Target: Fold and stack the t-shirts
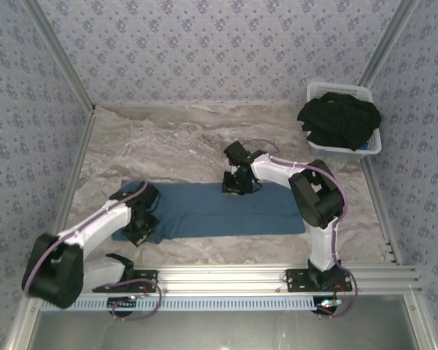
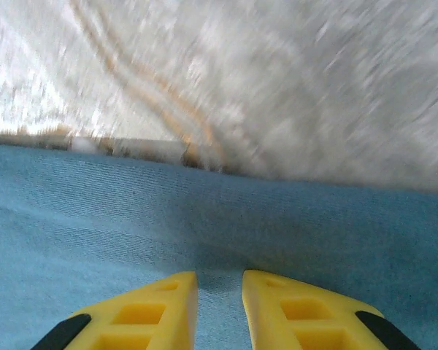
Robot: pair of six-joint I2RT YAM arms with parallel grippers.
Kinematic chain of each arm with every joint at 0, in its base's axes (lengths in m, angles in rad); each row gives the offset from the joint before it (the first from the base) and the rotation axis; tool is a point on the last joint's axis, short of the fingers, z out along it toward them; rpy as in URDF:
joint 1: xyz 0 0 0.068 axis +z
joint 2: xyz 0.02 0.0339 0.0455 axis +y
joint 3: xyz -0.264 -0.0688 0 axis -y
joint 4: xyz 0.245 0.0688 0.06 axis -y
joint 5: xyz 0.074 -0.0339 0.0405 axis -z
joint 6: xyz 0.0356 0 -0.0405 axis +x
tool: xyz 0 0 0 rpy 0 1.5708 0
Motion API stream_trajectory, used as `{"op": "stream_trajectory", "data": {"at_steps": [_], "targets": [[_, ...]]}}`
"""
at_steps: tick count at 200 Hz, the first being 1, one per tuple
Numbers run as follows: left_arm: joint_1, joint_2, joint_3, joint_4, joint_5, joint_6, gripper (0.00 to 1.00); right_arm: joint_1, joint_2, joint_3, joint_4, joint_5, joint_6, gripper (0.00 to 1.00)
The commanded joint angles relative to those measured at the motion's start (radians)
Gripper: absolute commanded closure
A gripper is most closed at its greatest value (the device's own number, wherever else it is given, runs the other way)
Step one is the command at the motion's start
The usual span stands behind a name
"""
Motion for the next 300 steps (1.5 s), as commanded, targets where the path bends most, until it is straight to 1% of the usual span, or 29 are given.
{"op": "stream_trajectory", "data": {"at_steps": [1, 15, 24, 43, 58, 69, 92, 105, 134, 163, 209, 236, 243, 246, 259, 265, 269, 276, 282, 300], "targets": [[0.026, 0.125, 0.064, 0.2, 0.019, 0.021, 1.0, -0.05, 0.085, 0.049, -0.078, 0.042, 0.015, 0.73], [0.046, 0.21, 0.122, 0.239, 0.022, 0.041, 1.0, -0.077, 0.121, 0.105, -0.085, 0.051, 0.004, 0.73], [0.056, 0.26, 0.165, 0.253, 0.026, 0.053, 1.0, -0.098, 0.146, 0.141, -0.12, 0.049, -0.003, 0.73], [0.064, 0.324, 0.273, 0.206, 0.017, 0.073, 1.0, -0.133, 0.183, 0.221, -0.136, 0.031, -0.015, 0.73], [0.057, 0.321, 0.325, 0.121, 0.003, 0.064, 1.0, -0.142, 0.179, 0.276, -0.146, 0.022, -0.076, 0.71], [0.05, 0.291, 0.335, 0.074, 0.003, 0.047, 1.0, -0.143, 0.158, 0.304, -0.155, 0.022, -0.109, 0.67], [0.038, 0.204, 0.314, -0.023, -0.035, 0.015, 1.0, -0.141, 0.097, 0.328, -0.181, 0.025, -0.156, 0.6], [0.044, 0.154, 0.285, -0.045, -0.051, 0.005, 1.0, -0.14, 0.06, 0.322, -0.196, 0.027, -0.171, 0.58], [0.052, 0.064, 0.248, -0.066, -0.051, -0.022, 1.0, -0.136, -0.022, 0.257, -0.198, 0.041, -0.185, 0.57], [0.051, 0.01, 0.248, -0.066, -0.026, -0.042, 1.0, -0.134, -0.085, 0.169, -0.187, 0.044, -0.185, 0.57], [0.051, 0.071, 0.211, -0.045, -0.03, -0.017, 1.0, -0.128, -0.125, 0.088, -0.166, 0.056, -0.182, 0.57], [0.051, 0.148, 0.203, -0.047, -0.081, 0.05, 1.0, -0.116, -0.138, 0.072, -0.168, 0.061, -0.18, 0.57], [0.05, 0.164, 0.209, -0.056, -0.089, 0.073, 0.93, -0.113, -0.146, 0.067, -0.17, 0.063, -0.181, 0.57], [0.049, 0.17, 0.213, -0.061, -0.092, 0.082, 0.88, -0.112, -0.152, 0.064, -0.17, 0.064, -0.181, 0.57], [0.018, 0.168, 0.248, -0.091, -0.126, 0.117, 0.61, -0.11, -0.189, 0.034, -0.157, 0.064, -0.18, 0.57], [-0.01, 0.16, 0.272, -0.102, -0.152, 0.134, 0.53, -0.11, -0.21, 0.01, -0.135, 0.06, -0.181, 0.57], [-0.031, 0.153, 0.29, -0.104, -0.164, 0.148, 0.52, -0.111, -0.229, -0.007, -0.12, 0.055, -0.183, 0.57], [-0.064, 0.145, 0.313, -0.096, -0.171, 0.181, 0.51, -0.111, -0.265, -0.043, -0.095, 0.034, -0.191, 0.57], [-0.088, 0.14, 0.332, -0.081, -0.169, 0.213, 0.51, -0.111, -0.298, -0.08, -0.032, 0.001, -0.203, 0.57], [-0.141, 0.147, 0.361, -0.004, -0.119, 0.308, 0.55, -0.113, -0.41, -0.224, 0.119, -0.116, -0.228, 0.56]]}}
